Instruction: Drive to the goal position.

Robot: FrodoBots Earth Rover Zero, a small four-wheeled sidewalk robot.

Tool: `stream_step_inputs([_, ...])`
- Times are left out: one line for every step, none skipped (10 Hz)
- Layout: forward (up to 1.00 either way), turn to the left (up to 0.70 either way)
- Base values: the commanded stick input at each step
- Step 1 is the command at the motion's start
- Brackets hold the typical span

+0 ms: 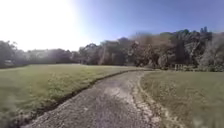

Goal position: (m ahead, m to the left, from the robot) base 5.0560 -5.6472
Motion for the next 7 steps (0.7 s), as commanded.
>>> stream_step_inputs([0.50, 0.00])
stream_step_inputs([0.50, 0.00])
stream_step_inputs([0.50, 0.00])
stream_step_inputs([0.50, 0.00])
stream_step_inputs([0.50, 0.00])
stream_step_inputs([0.50, 0.00])
stream_step_inputs([0.50, 0.00])
